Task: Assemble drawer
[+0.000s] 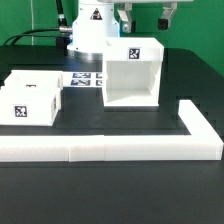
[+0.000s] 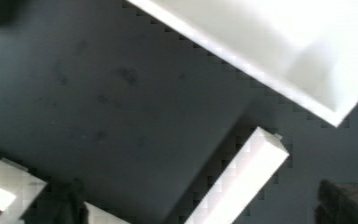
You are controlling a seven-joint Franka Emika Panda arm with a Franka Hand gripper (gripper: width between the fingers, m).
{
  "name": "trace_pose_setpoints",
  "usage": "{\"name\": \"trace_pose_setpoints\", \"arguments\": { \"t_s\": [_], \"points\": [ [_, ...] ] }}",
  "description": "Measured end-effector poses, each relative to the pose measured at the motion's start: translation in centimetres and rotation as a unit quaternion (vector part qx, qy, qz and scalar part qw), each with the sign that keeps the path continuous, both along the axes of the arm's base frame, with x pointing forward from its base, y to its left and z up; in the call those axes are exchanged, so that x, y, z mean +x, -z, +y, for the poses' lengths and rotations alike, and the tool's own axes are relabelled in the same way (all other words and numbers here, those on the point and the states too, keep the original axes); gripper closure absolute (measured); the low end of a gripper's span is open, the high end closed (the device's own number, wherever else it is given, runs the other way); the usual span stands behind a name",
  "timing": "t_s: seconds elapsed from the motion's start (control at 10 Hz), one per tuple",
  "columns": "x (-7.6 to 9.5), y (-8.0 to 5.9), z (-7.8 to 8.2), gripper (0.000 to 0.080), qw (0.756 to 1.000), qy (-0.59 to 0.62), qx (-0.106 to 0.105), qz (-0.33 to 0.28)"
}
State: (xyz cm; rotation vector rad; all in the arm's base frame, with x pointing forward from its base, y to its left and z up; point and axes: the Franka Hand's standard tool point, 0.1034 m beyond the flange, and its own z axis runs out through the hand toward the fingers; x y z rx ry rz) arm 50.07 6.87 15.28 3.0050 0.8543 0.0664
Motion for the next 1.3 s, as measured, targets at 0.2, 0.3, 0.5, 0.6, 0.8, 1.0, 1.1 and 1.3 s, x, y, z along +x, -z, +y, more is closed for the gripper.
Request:
{"name": "trace_pose_setpoints", "arguments": {
  "t_s": [0.2, 0.3, 0.5, 0.6, 0.8, 1.0, 1.1, 1.3],
  "points": [
    [-1.8, -0.1, 0.3, 0.015, 0.996, 0.089, 0.001, -0.003],
    [-3.3, 0.2, 0.9, 0.015, 0.992, 0.127, -0.003, 0.003],
    [-5.4, 1.3, 2.3, 0.015, 0.986, 0.165, -0.001, 0.021],
    [-6.7, 2.0, 2.9, 0.015, 0.982, 0.187, 0.008, 0.036],
    [-7.0, 2.2, 3.0, 0.015, 0.979, 0.199, 0.014, 0.042],
    [-7.0, 2.2, 3.0, 0.015, 0.979, 0.199, 0.014, 0.042],
    [-7.1, 2.3, 3.0, 0.015, 0.979, 0.202, 0.015, 0.041],
    [-9.2, 4.1, 3.2, 0.015, 0.973, 0.226, 0.027, 0.036]
  ]
}}
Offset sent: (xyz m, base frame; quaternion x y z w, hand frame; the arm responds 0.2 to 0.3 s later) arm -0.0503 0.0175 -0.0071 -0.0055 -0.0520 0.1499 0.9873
